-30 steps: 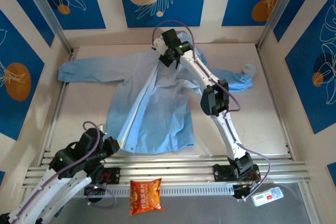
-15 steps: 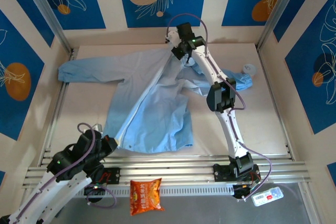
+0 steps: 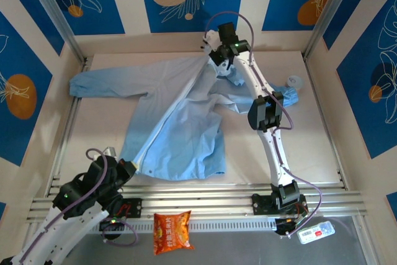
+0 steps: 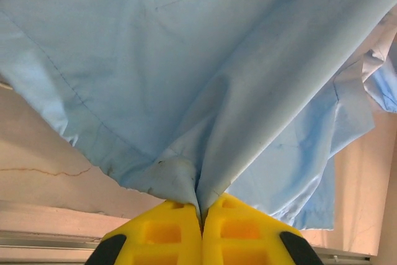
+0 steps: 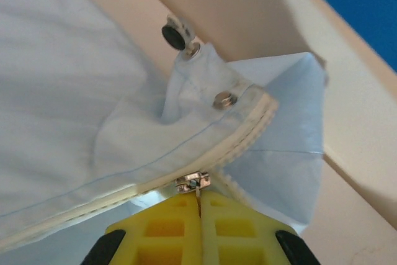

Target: Zip up the jacket

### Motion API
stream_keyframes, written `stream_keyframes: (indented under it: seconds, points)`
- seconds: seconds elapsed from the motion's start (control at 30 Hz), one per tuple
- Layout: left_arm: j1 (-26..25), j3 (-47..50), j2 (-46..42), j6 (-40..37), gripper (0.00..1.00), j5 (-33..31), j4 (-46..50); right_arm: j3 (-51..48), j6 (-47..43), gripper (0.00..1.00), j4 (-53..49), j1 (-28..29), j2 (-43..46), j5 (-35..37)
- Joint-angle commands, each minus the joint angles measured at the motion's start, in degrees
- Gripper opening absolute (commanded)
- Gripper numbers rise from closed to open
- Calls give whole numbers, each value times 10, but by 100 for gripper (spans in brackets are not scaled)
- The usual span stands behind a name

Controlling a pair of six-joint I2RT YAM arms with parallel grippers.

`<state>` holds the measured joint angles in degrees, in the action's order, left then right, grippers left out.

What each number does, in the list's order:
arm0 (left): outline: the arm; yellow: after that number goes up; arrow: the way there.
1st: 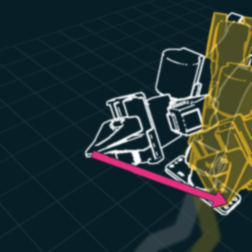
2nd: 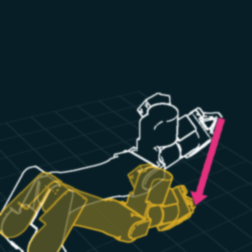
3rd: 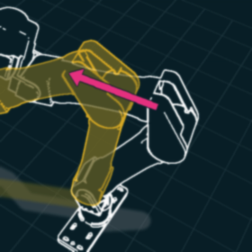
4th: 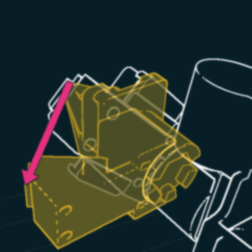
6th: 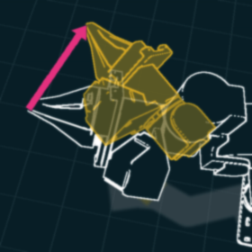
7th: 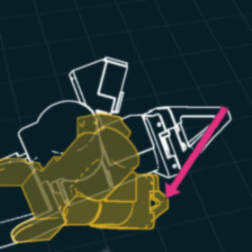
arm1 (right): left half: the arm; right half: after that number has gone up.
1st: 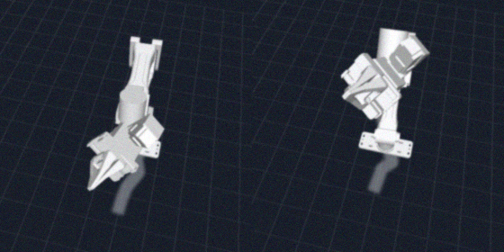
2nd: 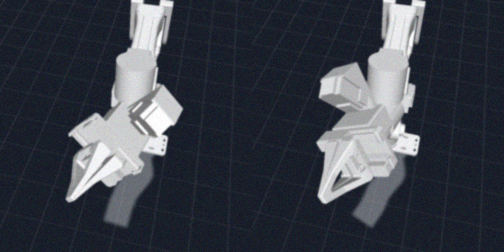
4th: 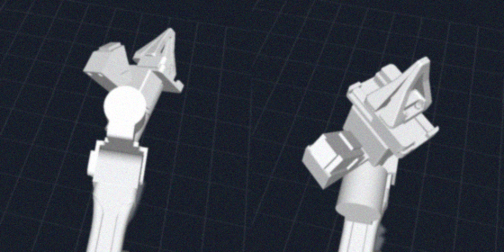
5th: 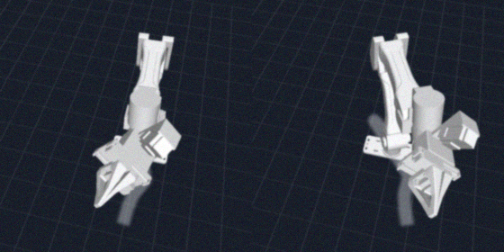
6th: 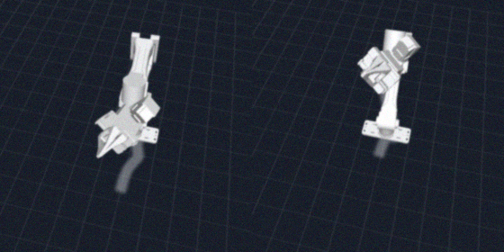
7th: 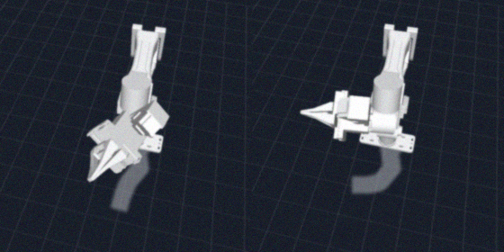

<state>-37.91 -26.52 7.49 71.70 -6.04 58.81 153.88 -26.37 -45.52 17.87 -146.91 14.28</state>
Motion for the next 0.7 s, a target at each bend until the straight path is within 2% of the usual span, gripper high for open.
stream_keyframes:
  seconds: [0.0,0.23,0.37,0.5,0.67]
  points:
    - [0,-16,-6,13,0,-34,131,29,16,0,50,-33,11,12]
    - [0,-6,-4,30,0,-44,124,17,19,0,53,-55,12,1]
    - [0,11,8,34,0,-36,89,18,18,0,55,-65,8,-6]
    - [0,16,63,17,0,-30,53,17,15,0,58,-76,6,-10]
    - [2,3,108,-9,0,-54,28,24,25,0,50,-89,10,-21]
